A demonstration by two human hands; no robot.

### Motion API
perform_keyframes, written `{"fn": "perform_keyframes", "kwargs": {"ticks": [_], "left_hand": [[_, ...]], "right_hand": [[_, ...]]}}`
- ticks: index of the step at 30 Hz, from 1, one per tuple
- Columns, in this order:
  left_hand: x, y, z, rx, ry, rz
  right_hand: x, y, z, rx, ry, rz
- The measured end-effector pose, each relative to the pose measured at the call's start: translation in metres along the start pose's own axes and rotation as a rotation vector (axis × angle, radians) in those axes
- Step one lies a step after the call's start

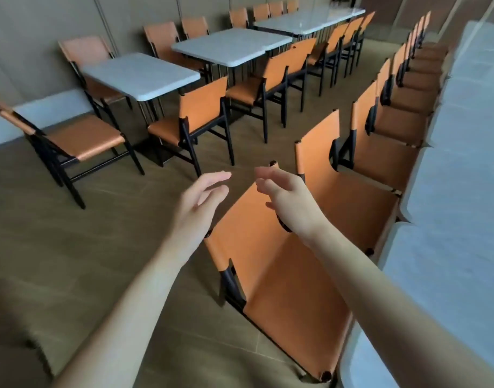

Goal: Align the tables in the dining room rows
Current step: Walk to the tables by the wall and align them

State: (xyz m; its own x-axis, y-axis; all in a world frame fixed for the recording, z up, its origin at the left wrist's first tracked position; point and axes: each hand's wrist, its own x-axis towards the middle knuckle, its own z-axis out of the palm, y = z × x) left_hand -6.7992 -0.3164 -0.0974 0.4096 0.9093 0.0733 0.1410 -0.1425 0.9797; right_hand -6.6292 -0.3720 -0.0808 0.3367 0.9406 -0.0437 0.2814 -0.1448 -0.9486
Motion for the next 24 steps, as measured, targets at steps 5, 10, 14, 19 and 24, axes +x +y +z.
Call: {"fn": "perform_keyframes", "kwargs": {"ticks": [5, 10, 14, 19, 24], "left_hand": [[-0.02, -0.002, -0.105, -0.004, 0.202, -0.018], [-0.016, -0.007, -0.178, -0.005, 0.335, -0.005], [0.004, -0.018, -0.22, -0.035, 0.383, -0.011], [0.062, -0.028, -0.271, -0.017, 0.378, -0.034], [0.143, -0.036, -0.323, -0.018, 0.371, -0.065]], "right_hand": [[0.016, -0.047, 0.086, -0.004, -0.159, -0.092], [0.045, -0.078, 0.152, 0.022, -0.226, -0.164], [0.078, -0.091, 0.198, 0.04, -0.304, -0.178], [0.145, -0.103, 0.245, 0.119, -0.356, -0.182], [0.239, -0.127, 0.287, 0.174, -0.335, -0.169]]}}
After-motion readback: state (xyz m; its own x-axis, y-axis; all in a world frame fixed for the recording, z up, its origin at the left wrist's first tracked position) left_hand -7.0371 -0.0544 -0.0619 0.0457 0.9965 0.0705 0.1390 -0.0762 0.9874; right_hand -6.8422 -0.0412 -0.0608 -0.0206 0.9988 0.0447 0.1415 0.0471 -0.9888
